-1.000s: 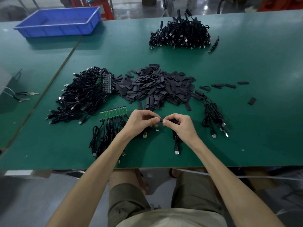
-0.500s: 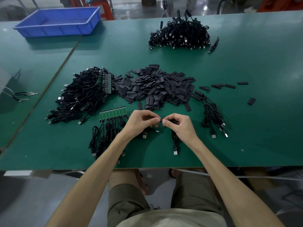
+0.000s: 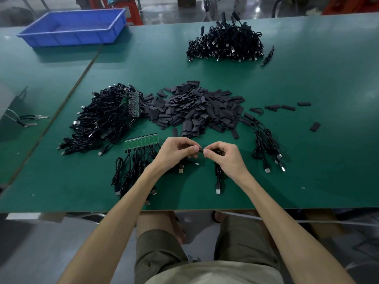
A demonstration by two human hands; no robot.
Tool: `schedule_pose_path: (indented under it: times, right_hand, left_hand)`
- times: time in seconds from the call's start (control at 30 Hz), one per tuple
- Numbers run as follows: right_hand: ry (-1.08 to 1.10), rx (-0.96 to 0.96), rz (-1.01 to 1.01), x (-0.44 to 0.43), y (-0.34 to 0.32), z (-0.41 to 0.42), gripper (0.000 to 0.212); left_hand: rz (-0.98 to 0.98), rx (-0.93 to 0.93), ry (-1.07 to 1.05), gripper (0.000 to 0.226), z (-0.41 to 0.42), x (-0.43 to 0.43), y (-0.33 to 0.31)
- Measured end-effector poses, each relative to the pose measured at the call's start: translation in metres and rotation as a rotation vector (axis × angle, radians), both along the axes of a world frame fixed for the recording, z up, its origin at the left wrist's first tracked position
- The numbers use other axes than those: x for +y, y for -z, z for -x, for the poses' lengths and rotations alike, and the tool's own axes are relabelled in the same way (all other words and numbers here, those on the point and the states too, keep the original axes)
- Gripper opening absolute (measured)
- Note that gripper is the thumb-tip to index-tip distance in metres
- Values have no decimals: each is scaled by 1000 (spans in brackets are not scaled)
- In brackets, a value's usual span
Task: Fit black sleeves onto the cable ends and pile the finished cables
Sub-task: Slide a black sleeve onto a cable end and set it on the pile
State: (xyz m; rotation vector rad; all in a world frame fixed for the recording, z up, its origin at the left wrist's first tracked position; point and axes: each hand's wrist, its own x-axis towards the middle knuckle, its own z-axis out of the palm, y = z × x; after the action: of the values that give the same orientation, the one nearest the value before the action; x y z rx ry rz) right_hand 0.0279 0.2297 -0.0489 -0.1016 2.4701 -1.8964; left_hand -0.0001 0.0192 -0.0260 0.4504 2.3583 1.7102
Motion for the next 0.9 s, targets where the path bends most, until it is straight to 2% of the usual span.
schedule_pose_path:
  times: [0.3,0.53,0.67,0.9]
  right_hand:
    - [15,16,1,-2,0,-2,9]
    - [11,53,-109,-4,0,-2,12]
    - [-15,65,-210,-5,0,-3,11]
    - [4,68,-188,-6,-3,-5,10]
  left_hand:
    - [-37,12,-36,13,1,3,5]
    - [-97,-5,-71,28,1,2,5]
    - [-82,17,-70,27,-1,3,4]
    - [-157,6,6,19,-3,-1,-1]
